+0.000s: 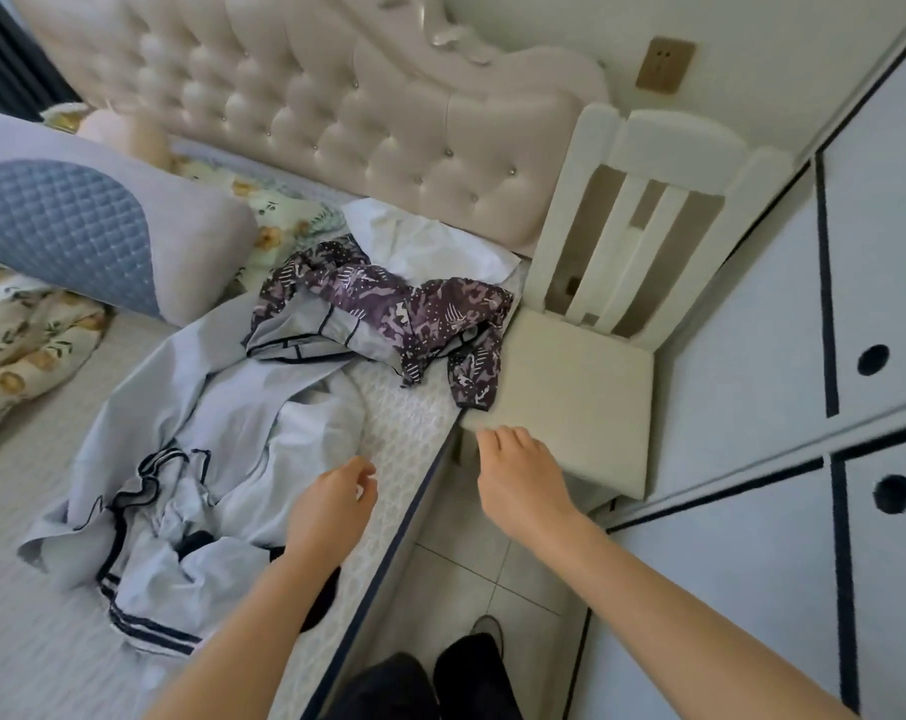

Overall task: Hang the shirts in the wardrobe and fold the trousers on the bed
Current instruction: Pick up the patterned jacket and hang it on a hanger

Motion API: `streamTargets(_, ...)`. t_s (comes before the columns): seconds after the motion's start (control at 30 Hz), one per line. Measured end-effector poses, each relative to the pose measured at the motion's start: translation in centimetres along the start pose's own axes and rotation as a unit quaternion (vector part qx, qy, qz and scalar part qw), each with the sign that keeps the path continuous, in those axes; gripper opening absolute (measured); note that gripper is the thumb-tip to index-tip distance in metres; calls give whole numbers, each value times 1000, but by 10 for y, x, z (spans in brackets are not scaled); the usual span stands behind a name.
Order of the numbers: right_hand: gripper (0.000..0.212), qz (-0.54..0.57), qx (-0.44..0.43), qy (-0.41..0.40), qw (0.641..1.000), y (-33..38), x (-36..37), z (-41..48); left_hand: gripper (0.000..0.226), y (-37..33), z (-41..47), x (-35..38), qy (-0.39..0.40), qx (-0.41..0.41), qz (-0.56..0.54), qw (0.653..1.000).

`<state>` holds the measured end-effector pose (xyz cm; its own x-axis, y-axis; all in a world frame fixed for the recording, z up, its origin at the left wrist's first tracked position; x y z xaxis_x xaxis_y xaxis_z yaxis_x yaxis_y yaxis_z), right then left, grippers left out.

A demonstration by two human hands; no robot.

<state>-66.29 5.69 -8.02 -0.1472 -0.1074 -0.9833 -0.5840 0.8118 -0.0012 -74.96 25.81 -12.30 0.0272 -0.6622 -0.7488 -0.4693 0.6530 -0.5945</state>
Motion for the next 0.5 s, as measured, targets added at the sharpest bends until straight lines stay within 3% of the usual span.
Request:
streamTargets(0.23,29,-14,-48,45,998,-31,8,98,27,-2,59,2,-9,-61,-7,998)
streamTargets(0.5,36,-52,-66,82,993,-23,38,226,36,53,170,-33,-21,-73,94,993)
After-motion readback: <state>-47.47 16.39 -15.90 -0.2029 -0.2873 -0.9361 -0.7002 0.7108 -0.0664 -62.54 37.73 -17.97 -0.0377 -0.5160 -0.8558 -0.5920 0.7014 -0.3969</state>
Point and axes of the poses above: each hand's wrist, its own z-axis towards the middle knuckle, its own x-axis out of the palm, y = z × x, the point moved 4 cm from there along z, towards the middle knuckle, and after that the axes turned 10 degrees about -z, right-handed, at the moved point
